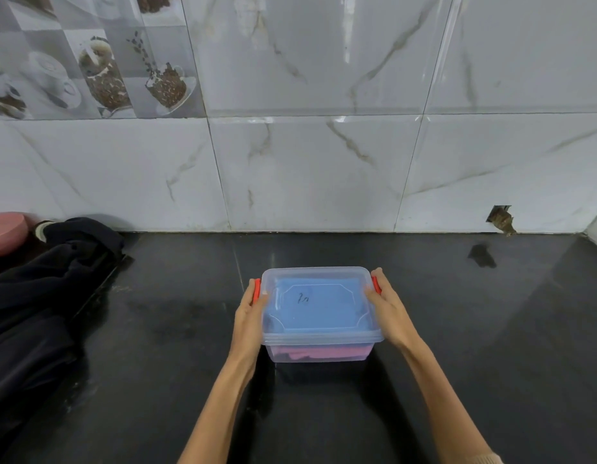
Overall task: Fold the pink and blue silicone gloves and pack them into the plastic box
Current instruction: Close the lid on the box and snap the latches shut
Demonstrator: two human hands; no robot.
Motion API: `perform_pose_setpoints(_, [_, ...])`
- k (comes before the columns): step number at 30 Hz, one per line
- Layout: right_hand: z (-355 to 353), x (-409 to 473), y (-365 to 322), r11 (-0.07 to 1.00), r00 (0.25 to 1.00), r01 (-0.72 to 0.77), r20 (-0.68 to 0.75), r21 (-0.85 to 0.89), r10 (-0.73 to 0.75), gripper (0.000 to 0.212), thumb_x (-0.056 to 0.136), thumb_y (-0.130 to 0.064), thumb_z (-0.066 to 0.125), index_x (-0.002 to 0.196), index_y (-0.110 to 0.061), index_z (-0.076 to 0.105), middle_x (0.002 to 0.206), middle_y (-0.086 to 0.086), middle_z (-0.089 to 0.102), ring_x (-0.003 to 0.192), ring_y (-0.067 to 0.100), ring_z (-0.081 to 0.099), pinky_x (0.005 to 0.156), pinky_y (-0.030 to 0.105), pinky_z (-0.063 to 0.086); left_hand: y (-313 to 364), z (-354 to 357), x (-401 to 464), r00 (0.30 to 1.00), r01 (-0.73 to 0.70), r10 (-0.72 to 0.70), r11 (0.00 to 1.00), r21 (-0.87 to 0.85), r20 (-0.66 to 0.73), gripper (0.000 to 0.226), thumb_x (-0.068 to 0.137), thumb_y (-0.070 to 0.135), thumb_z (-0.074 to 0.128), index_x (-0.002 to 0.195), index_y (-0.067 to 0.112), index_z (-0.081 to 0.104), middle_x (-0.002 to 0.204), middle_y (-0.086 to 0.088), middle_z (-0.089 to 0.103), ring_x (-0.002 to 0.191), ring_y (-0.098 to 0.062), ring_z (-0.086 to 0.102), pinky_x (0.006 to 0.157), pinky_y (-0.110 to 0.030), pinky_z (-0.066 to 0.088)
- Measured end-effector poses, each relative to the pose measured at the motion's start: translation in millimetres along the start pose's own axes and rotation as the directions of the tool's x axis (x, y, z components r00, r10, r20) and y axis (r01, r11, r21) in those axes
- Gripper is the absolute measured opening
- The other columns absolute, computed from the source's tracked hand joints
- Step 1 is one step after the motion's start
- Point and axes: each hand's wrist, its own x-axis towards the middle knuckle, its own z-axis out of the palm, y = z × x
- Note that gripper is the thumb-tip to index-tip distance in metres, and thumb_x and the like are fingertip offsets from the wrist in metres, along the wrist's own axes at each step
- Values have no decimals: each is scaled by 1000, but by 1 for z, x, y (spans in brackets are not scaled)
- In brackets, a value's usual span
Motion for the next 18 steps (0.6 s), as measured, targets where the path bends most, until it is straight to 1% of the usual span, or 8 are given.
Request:
perform_pose_setpoints(2, [3,-3,7,897,989,-40,-109,440,97,39,97,-46,36,111,-23,64,119,0,66,106,17,63,94,34,48,-6,2,-6,996,-76,61,969,-236,-70,45,98,45,35,126,21,60,133,-9,58,115,-25,61,92,-40,54])
perform_pose_setpoints(4, [0,-2,19,615,971,-36,-119,788,209,59,96,-52,29,138,-14,45,144,7,46,133,23,44,113,40,31,-11,0,-4,962,-157,59,919,-363,-266,55,100,43,25,142,11,41,152,-8,35,141,-28,31,115,-42,29])
perform_pose_setpoints(6, [-2,-2,30,442,969,-87,-27,893,245,75,93,-60,24,148,-10,24,154,10,28,143,28,25,119,45,14,-16,-4,0,950,-160,26,895,-415,-310,56,99,46,20,139,14,41,153,0,31,144,-22,23,118,-38,19])
perform_pose_setpoints(7, [0,-1,35,459,967,-115,-5,881,253,79,91,-64,25,148,-9,22,153,14,28,142,32,25,119,47,14,-20,-6,2,962,-133,11,892,-431,-274,59,96,50,21,138,15,43,150,-3,36,142,-23,28,117,-39,24])
perform_pose_setpoints(9, [7,-1,38,559,972,-144,9,816,236,80,85,-69,29,142,-13,38,141,15,49,130,34,46,109,47,36,-26,-6,1,993,-36,-17,899,-437,-117,61,88,59,31,123,16,57,126,-9,61,119,-26,56,96,-37,48])
perform_pose_setpoints(11, [15,-3,39,629,979,-148,23,763,203,68,82,-69,35,122,-23,64,113,9,70,104,26,67,82,37,56,-33,-3,0,1000,12,-10,918,-397,7,58,90,56,29,108,18,69,101,-8,74,94,-22,70,72,-31,59])
perform_pose_setpoints(14, [21,-4,43,728,984,-89,-51,679,168,49,90,-55,37,90,-25,76,88,4,75,81,19,72,63,29,58,-39,-3,3,999,-8,22,953,-303,43,59,96,48,24,89,22,77,87,-5,76,81,-17,73,62,-26,58])
perform_pose_setpoints(18, [24,-4,46,759,986,-54,-85,648,142,46,96,-42,32,83,-32,75,84,0,75,77,14,71,63,27,57,-39,-1,3,999,-23,32,959,-281,29,58,95,48,25,86,23,76,84,-4,76,78,-15,73,59,-25,58])
